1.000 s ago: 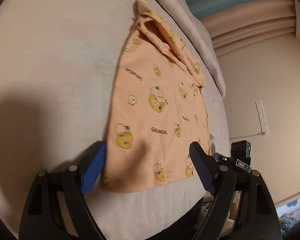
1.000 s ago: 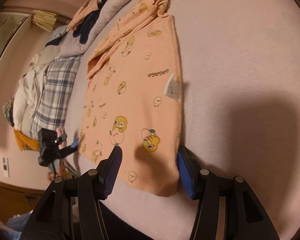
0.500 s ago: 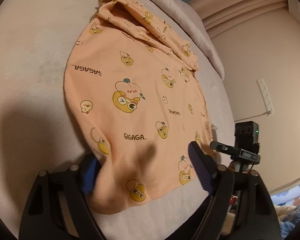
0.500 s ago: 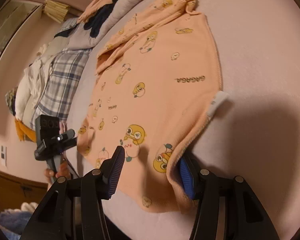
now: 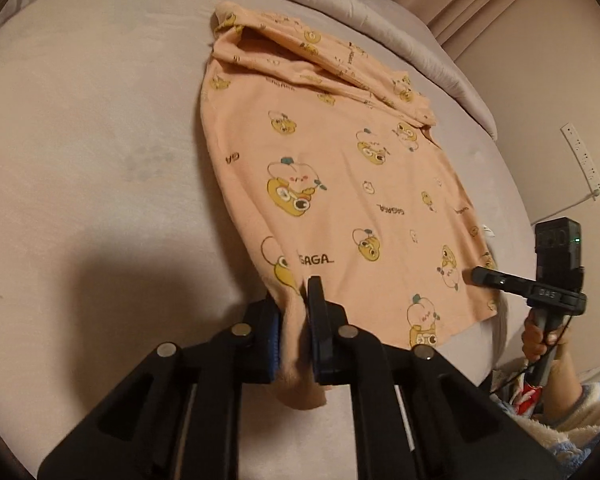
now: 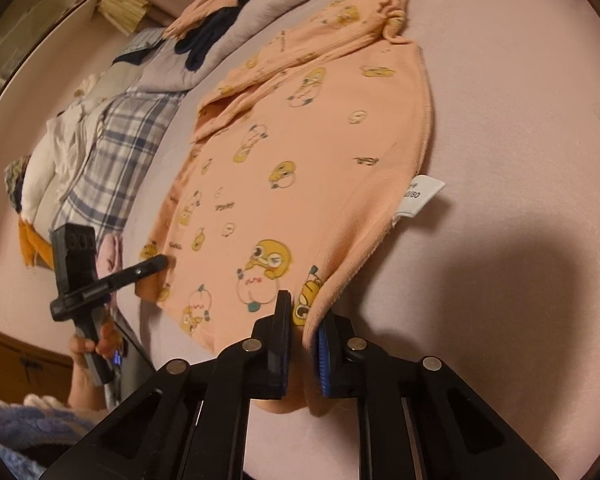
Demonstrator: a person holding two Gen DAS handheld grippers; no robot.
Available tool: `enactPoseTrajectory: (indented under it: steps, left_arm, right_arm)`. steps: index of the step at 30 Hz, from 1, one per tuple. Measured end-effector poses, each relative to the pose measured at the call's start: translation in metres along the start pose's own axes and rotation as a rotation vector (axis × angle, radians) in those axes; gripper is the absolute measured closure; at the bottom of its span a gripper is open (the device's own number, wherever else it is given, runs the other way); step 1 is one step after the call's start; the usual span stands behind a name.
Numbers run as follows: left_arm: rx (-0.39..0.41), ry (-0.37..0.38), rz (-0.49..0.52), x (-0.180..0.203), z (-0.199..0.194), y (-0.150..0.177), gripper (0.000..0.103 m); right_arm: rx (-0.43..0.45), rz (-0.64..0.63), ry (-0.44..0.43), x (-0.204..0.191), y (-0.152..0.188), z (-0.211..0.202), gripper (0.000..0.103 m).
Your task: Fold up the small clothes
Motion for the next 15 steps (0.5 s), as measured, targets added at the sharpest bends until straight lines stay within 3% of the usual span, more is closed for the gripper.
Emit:
enactPoseTrajectory:
  steps: [15]
  left_arm:
    - [0.142,-0.043,0.043,0.013,-0.032,-0.008,0.095]
  right_arm:
    - [0.086,-0.017,-0.063,-0.017,-0.006,-0.008,0.092]
Point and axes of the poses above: each gripper's, at about its wrist camera, not at the fingertips, and z roughly the way its jaws point, x to its right, y to its underside, the point moved 2 cm from there along z, roughly the way its jaws point, and after that the axes turned 13 degrees about -y, right-handed, at the moved point
